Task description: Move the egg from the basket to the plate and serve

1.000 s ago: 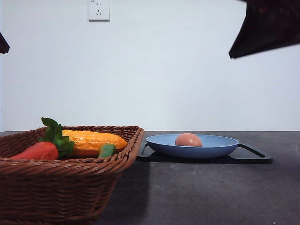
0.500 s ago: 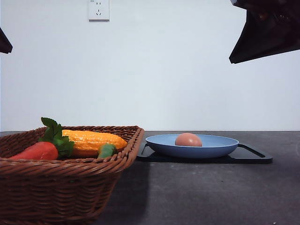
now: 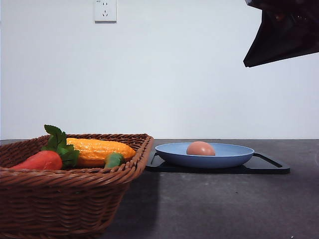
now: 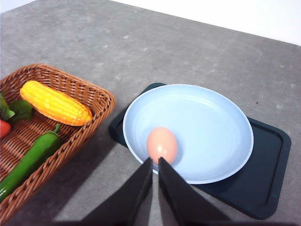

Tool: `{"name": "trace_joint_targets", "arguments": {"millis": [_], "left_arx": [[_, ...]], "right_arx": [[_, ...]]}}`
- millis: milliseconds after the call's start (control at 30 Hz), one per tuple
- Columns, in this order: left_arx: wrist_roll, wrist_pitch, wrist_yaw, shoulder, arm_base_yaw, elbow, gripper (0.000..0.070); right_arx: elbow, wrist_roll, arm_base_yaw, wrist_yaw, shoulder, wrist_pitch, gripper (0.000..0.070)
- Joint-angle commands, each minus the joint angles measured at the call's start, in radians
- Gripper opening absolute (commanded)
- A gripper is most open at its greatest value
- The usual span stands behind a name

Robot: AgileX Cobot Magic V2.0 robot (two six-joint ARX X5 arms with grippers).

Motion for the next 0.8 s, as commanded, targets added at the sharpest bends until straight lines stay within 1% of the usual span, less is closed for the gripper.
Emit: {"name": "trace_joint_targets", "arguments": {"millis": [0, 100, 167, 267, 400, 567, 700, 767], "left_arx": [[0.089, 0.024, 0.0, -0.036, 0.02, -0.016, 0.0], [0.174, 0.09, 0.002, -0.11, 0.102, -0.082, 0.0], [0.185, 0.157, 0.005, -0.156, 0.173, -0.148, 0.0], [0.153, 0.224, 0.021, -0.221, 0.28, -0.245, 0.0], [0.096, 0.245, 0.04, -0.289, 0.389, -0.343, 0.0], [0.08, 0.232, 0.083, -0.359, 0.459, -0.432, 0.0], [0.073, 0.209, 0.096, -0.38, 0.475, -0.474, 0.0], [0.063, 0.174, 0.095, -0.38, 0.476, -0.481, 0.0]], "right_arx": [[0.01, 0.01, 0.009, 0.002, 0.005, 0.011, 0.0], [0.01, 0.01, 0.009, 0.003, 0.005, 0.011, 0.0], [0.01, 0.01, 0.009, 0.003, 0.005, 0.011, 0.0], [0.01, 0.01, 0.009, 0.002, 0.005, 0.011, 0.0], [0.01, 0.01, 0.009, 0.003, 0.005, 0.011, 0.0], [0.01, 0.01, 0.009, 0.003, 0.005, 0.011, 0.0], [0.01, 0.01, 0.009, 0.003, 0.005, 0.011, 0.0], [0.01, 0.01, 0.009, 0.003, 0.005, 0.011, 0.0]]}}
